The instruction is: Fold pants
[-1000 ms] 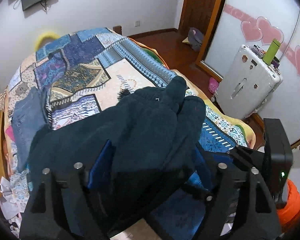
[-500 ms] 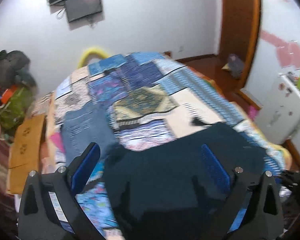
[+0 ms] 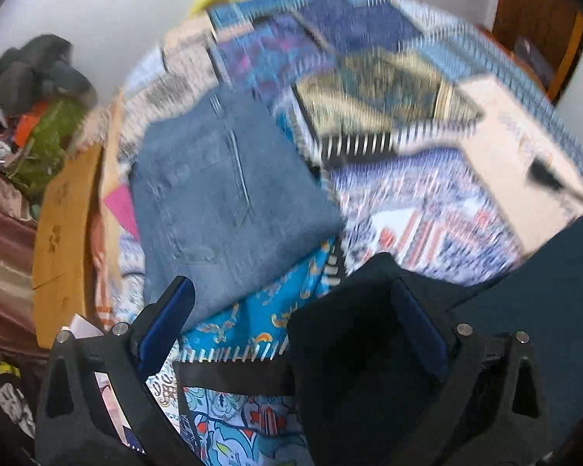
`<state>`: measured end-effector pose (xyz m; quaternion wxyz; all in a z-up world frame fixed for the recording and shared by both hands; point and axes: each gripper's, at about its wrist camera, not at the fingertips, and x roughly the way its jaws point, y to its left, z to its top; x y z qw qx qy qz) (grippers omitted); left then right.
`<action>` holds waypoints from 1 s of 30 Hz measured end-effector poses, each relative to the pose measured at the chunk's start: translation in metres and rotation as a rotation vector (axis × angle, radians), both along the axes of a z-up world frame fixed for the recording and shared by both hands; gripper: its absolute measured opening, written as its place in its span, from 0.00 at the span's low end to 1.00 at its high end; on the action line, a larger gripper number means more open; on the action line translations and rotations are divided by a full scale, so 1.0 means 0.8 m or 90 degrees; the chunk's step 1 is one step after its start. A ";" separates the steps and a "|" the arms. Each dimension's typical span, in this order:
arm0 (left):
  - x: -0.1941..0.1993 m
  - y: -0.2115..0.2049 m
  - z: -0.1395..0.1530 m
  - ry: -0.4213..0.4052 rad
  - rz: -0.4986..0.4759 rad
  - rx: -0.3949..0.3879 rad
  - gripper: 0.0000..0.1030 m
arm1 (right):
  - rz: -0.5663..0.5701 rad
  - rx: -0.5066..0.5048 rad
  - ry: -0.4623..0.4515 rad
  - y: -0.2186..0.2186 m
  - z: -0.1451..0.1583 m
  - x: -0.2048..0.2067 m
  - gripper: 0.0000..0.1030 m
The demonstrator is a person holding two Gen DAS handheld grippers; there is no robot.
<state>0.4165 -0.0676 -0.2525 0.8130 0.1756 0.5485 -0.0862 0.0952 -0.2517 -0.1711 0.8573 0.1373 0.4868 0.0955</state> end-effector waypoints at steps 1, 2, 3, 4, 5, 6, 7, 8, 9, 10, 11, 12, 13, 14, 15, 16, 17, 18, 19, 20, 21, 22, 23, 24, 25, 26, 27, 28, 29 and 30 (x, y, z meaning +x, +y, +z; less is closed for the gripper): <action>0.000 0.004 -0.008 0.013 -0.006 -0.005 1.00 | 0.000 -0.001 0.000 0.000 0.000 0.000 0.72; -0.002 0.009 -0.012 0.016 -0.011 -0.013 1.00 | 0.000 -0.002 0.001 0.000 0.001 0.000 0.71; -0.005 0.014 -0.013 0.016 -0.016 -0.024 1.00 | 0.000 -0.003 0.001 0.000 0.001 0.000 0.71; -0.010 0.020 -0.015 0.022 -0.023 -0.031 1.00 | 0.000 -0.005 0.001 0.000 0.001 0.000 0.71; -0.016 0.026 -0.015 0.023 -0.027 -0.032 1.00 | -0.001 -0.008 -0.001 0.000 0.002 -0.001 0.71; -0.023 0.032 -0.015 0.020 -0.026 -0.032 1.00 | -0.001 -0.011 -0.003 0.000 0.003 -0.001 0.71; -0.030 0.038 -0.014 0.019 -0.022 -0.033 1.00 | -0.002 -0.011 -0.005 -0.001 0.004 -0.002 0.71; -0.038 0.041 -0.011 0.019 -0.016 -0.033 1.00 | -0.003 -0.011 -0.007 -0.002 0.005 -0.003 0.71; -0.048 0.051 -0.008 0.019 -0.005 -0.037 1.00 | -0.004 -0.011 -0.010 -0.003 0.006 -0.004 0.71; -0.057 0.059 -0.007 0.020 0.005 -0.041 1.00 | -0.005 -0.011 -0.013 -0.004 0.008 -0.005 0.71; -0.064 0.065 -0.004 0.021 0.013 -0.045 1.00 | -0.006 -0.012 -0.016 -0.004 0.010 -0.006 0.71; -0.074 0.073 -0.002 0.022 0.021 -0.049 1.00 | -0.007 -0.013 -0.020 -0.005 0.012 -0.007 0.71; -0.086 0.082 0.002 0.024 0.027 -0.052 1.00 | -0.008 -0.013 -0.025 -0.005 0.015 -0.008 0.71; -0.098 0.089 0.005 0.025 0.031 -0.056 1.00 | -0.009 -0.013 -0.031 -0.006 0.018 -0.009 0.71; -0.109 0.095 0.009 0.027 0.035 -0.059 1.00 | -0.010 -0.014 -0.037 -0.006 0.022 -0.011 0.71; -0.124 0.100 0.013 0.028 0.037 -0.062 1.00 | -0.011 -0.015 -0.043 -0.006 0.025 -0.012 0.71; -0.141 0.104 0.018 0.025 0.036 -0.065 1.00 | -0.011 -0.015 -0.050 -0.006 0.029 -0.014 0.71; -0.155 0.105 0.022 0.020 0.034 -0.065 1.00 | -0.011 -0.015 -0.058 -0.005 0.033 -0.015 0.71; -0.167 0.104 0.026 0.014 0.031 -0.067 1.00 | -0.012 -0.016 -0.065 -0.003 0.037 -0.016 0.71; -0.183 0.102 0.032 0.008 0.026 -0.069 1.00 | -0.011 -0.016 -0.072 -0.002 0.041 -0.018 0.71; -0.195 0.099 0.036 0.002 0.019 -0.071 1.00 | -0.011 -0.016 -0.079 -0.001 0.045 -0.019 0.71; -0.206 0.095 0.040 -0.002 0.012 -0.074 1.00 | -0.010 -0.016 -0.085 0.001 0.048 -0.019 0.71; -0.216 0.090 0.044 -0.005 0.004 -0.080 1.00 | -0.008 -0.015 -0.091 0.003 0.051 -0.020 0.71; -0.227 0.082 0.048 -0.005 -0.009 -0.093 1.00 | -0.006 -0.015 -0.097 0.005 0.054 -0.021 0.71; -0.234 0.076 0.050 -0.003 -0.017 -0.106 1.00 | -0.003 -0.016 -0.101 0.007 0.056 -0.021 0.71; -0.240 0.070 0.051 -0.001 -0.025 -0.119 1.00 | 0.000 -0.017 -0.105 0.010 0.056 -0.021 0.71; -0.247 0.062 0.052 0.001 -0.034 -0.133 1.00 | 0.003 -0.018 -0.106 0.012 0.055 -0.020 0.71; -0.251 0.054 0.053 -0.001 -0.042 -0.144 1.00 | 0.005 -0.018 -0.105 0.014 0.054 -0.019 0.71; -0.258 0.043 0.054 -0.011 -0.052 -0.150 1.00 | 0.007 -0.018 -0.103 0.014 0.051 -0.018 0.71; -0.260 0.036 0.054 -0.021 -0.057 -0.150 1.00 | 0.008 -0.022 -0.098 0.014 0.046 -0.017 0.71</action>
